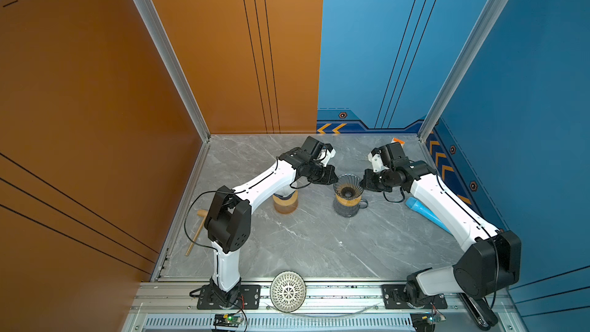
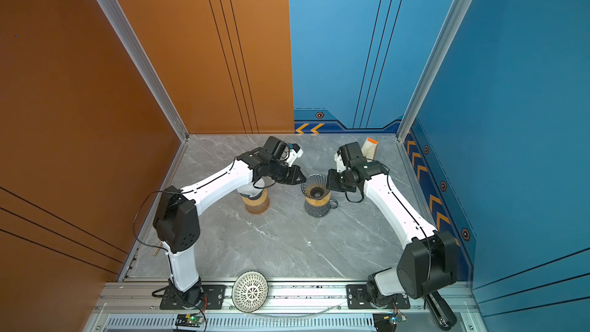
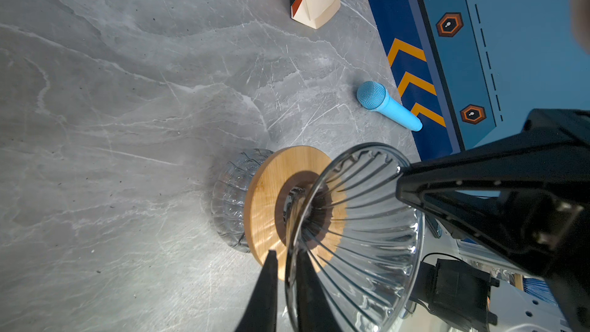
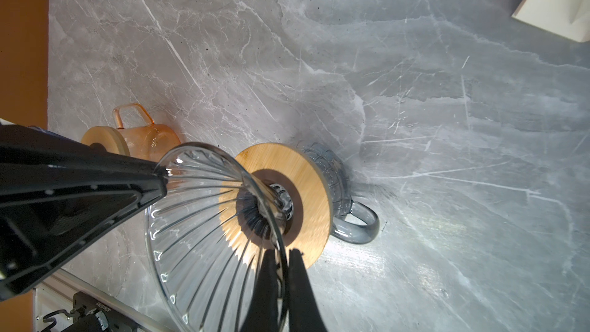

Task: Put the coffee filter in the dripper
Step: 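Hold the seated dripper with both grippers, then open the right gripper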

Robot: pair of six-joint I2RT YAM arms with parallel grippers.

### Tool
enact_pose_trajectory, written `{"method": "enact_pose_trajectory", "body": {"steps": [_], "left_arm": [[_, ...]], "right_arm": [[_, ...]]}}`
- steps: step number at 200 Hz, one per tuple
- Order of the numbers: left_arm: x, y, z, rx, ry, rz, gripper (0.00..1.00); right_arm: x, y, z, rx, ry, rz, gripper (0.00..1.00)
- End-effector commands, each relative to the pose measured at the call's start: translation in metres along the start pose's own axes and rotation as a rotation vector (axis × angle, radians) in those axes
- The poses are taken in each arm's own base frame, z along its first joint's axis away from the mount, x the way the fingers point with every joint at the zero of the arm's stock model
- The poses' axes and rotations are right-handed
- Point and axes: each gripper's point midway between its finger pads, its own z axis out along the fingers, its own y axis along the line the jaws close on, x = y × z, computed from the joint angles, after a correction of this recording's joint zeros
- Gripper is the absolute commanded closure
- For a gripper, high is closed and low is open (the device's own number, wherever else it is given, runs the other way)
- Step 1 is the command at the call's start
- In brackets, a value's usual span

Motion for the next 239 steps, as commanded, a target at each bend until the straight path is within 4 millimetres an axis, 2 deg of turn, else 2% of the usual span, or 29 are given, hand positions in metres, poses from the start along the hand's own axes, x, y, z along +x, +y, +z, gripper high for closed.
{"method": "enact_pose_trajectory", "body": {"steps": [1, 61, 152, 239], "left_arm": [[0.007, 0.006, 0.01, -0.011, 0.044, -0.02, 0.88], [0.008, 0.008, 0.015, -0.014, 0.052, -0.028, 0.94], [0.029, 0.029, 0.024, -0.063, 0.101, -0.058, 1.0], [0.04, 0.047, 0.029, -0.1, 0.126, -0.094, 1.0]], "right_arm": [[0.025, -0.031, 0.013, 0.113, 0.094, 0.044, 0.97], [0.031, -0.039, 0.017, 0.123, 0.113, 0.06, 0.98], [0.043, -0.052, 0.023, 0.166, 0.126, 0.048, 1.0], [0.045, -0.048, 0.031, 0.185, 0.152, 0.032, 1.0]]}}
